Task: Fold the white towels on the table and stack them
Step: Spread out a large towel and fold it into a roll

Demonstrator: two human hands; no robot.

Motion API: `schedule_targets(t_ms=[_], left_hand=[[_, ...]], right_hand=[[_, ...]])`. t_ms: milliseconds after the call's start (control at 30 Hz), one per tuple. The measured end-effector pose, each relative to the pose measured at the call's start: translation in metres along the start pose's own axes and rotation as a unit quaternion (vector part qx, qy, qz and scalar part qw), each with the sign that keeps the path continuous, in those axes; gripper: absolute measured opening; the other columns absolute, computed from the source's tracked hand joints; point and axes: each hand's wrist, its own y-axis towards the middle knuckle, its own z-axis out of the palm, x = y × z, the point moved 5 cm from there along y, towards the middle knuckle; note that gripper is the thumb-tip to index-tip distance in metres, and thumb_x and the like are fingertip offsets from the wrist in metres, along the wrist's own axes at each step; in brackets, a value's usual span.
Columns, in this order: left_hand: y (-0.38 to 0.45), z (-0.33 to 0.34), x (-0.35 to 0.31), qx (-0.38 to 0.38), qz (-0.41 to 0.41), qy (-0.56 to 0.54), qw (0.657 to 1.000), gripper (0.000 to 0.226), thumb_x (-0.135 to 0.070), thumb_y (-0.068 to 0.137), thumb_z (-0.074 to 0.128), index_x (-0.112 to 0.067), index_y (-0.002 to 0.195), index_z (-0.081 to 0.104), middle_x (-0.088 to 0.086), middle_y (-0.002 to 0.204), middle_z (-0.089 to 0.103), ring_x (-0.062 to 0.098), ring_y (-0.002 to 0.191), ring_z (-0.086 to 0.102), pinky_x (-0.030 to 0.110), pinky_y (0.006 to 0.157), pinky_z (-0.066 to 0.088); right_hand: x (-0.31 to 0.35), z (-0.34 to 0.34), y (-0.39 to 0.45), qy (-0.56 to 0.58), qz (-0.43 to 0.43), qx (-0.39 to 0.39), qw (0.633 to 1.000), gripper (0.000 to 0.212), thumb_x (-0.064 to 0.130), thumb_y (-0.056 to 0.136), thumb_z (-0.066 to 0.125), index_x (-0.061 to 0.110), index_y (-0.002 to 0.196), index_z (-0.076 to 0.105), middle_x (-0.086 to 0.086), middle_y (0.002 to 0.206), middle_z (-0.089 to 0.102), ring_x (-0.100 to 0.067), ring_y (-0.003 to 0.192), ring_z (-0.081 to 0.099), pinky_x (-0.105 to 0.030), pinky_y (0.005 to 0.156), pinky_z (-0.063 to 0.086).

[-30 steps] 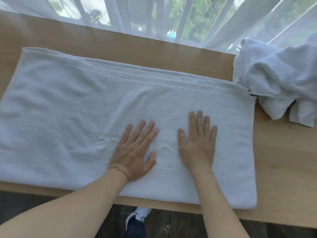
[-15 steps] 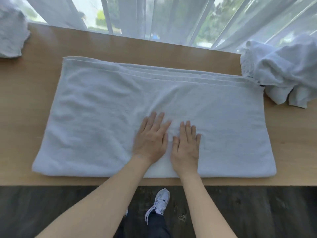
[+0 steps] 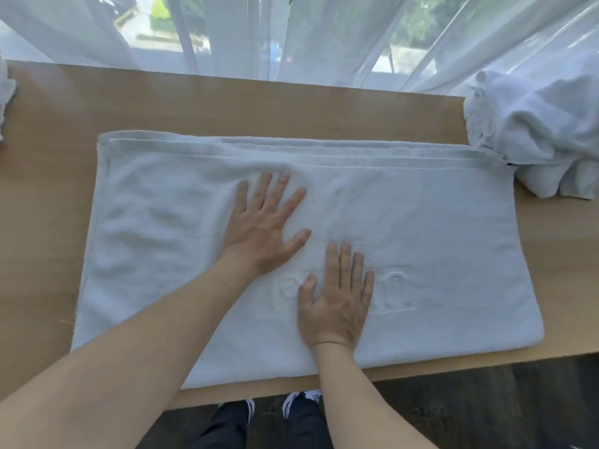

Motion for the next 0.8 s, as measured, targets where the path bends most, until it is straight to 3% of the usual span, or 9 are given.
schedule_targets(t_ms=[200,333,433,500,567,700,800], left_hand=[[0.061,-0.007,0.004,0.015,0.013,0.010,1.000,0.078,-0.074,0.091,0.017,-0.039,0.160,0.008,-0.001,0.170,0.000,0.023,0.156,-0.006,0.052,0.123,-0.009],[0.091,-0.023,0.003,-0.006,0.022,-0.007,1.000,0.069,-0.064,0.097,0.021,-0.034,0.159,0.023,0.008,0.169,0.008,0.028,0.156,-0.002,0.049,0.125,-0.006],[0.072,-0.028,-0.034,-0.047,0.109,-0.047,0.992,0.059,-0.047,0.103,0.029,-0.024,0.157,0.034,0.014,0.167,0.017,0.033,0.155,0.007,0.048,0.126,0.002],[0.046,-0.016,-0.066,0.001,0.211,-0.055,0.976,0.058,-0.046,0.103,0.029,-0.026,0.157,0.032,0.010,0.167,0.019,0.031,0.155,0.010,0.046,0.126,0.004],[0.043,-0.004,-0.073,0.049,0.238,-0.021,0.970,0.060,-0.051,0.102,0.023,-0.033,0.159,0.025,0.003,0.168,0.013,0.026,0.156,0.007,0.044,0.126,-0.001],[0.097,-0.013,-0.033,0.055,0.126,0.018,0.990,0.064,-0.057,0.100,0.014,-0.037,0.160,0.009,-0.002,0.170,0.005,0.022,0.156,-0.001,0.042,0.125,-0.006],[0.109,-0.027,0.031,0.048,-0.028,-0.001,0.998,0.063,-0.056,0.103,0.018,-0.033,0.161,0.010,0.003,0.170,0.003,0.025,0.156,-0.004,0.043,0.125,-0.006]], right_hand=[[-0.001,0.001,0.001,-0.014,-0.004,-0.005,1.000,0.070,0.041,0.093,0.041,0.020,0.159,0.028,-0.001,0.166,0.023,-0.023,0.154,0.017,-0.050,0.124,0.012],[-0.002,0.002,0.003,-0.029,-0.008,-0.005,1.000,0.070,0.041,0.094,0.039,0.020,0.159,0.025,-0.001,0.167,0.021,-0.023,0.154,0.017,-0.051,0.124,0.012],[-0.002,0.002,0.002,-0.032,-0.008,-0.007,0.999,0.070,0.041,0.093,0.040,0.018,0.158,0.028,-0.001,0.166,0.023,-0.023,0.154,0.018,-0.053,0.123,0.016],[-0.002,0.002,0.003,-0.023,-0.007,-0.018,1.000,0.068,0.040,0.092,0.041,0.015,0.155,0.036,-0.003,0.164,0.027,-0.025,0.153,0.022,-0.055,0.121,0.020],[-0.002,0.002,0.004,-0.022,-0.007,-0.022,0.999,0.068,0.039,0.091,0.042,0.014,0.154,0.037,-0.003,0.164,0.029,-0.026,0.152,0.023,-0.056,0.120,0.022],[-0.003,0.002,0.004,-0.021,-0.013,-0.024,0.999,0.070,0.039,0.091,0.041,0.017,0.157,0.033,-0.003,0.164,0.028,-0.026,0.152,0.023,-0.055,0.121,0.021],[-0.005,0.001,0.002,-0.019,-0.018,-0.029,0.999,0.071,0.041,0.091,0.039,0.019,0.158,0.030,-0.001,0.166,0.024,-0.025,0.153,0.020,-0.055,0.120,0.020]])
